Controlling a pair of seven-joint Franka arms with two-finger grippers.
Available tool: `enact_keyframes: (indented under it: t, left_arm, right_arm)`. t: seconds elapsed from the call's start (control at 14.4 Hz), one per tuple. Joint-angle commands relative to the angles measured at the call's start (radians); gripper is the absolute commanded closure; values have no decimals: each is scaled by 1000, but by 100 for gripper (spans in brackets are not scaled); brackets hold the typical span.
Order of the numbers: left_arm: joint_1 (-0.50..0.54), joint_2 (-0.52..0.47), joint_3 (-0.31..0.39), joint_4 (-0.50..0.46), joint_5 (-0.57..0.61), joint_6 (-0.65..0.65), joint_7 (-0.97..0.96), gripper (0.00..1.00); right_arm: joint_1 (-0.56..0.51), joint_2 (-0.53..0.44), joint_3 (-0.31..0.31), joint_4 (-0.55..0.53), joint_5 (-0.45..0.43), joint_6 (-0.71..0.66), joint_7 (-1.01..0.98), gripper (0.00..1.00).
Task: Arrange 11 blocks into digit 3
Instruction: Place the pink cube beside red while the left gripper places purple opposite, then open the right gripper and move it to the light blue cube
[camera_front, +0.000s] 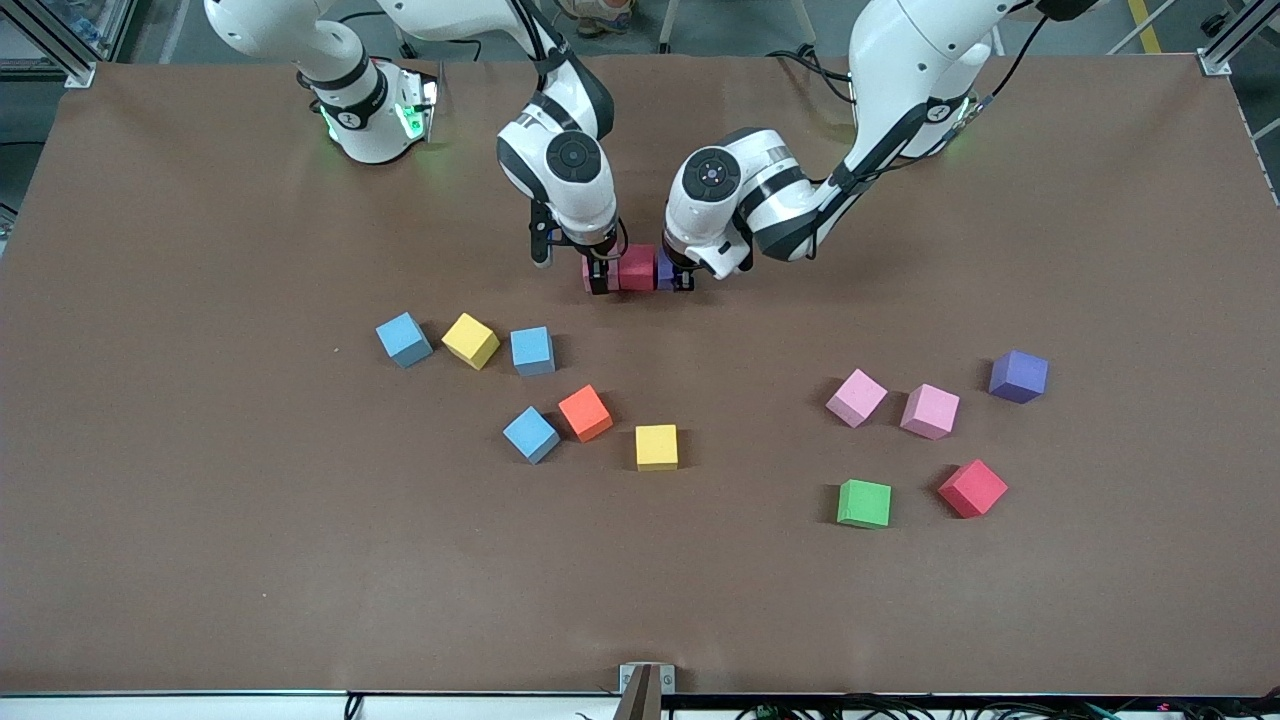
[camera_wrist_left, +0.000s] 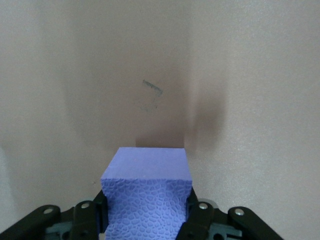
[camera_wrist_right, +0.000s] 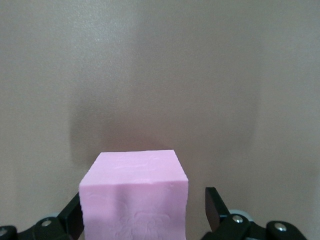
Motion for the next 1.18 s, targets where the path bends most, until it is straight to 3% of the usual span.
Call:
enact_keyframes:
  t: [0.0, 0.48, 0.9, 1.11]
  left_arm:
    - [-3, 8, -1, 11, 21, 8, -18, 66]
    - [-5, 22, 1, 22, 23, 25, -17, 67]
    - [-12, 34, 2, 28, 43, 26, -18, 66]
    - [-12, 34, 2, 28, 44, 25, -17, 58]
  right_arm:
    - [8, -62, -9, -10, 18, -50, 0, 0]
    - [-30, -183, -15, -11, 15, -179, -95, 0]
    - [-213, -237, -35, -3, -25, -219, -413, 0]
    - [-320, -216, -35, 21, -71, -207, -422, 0]
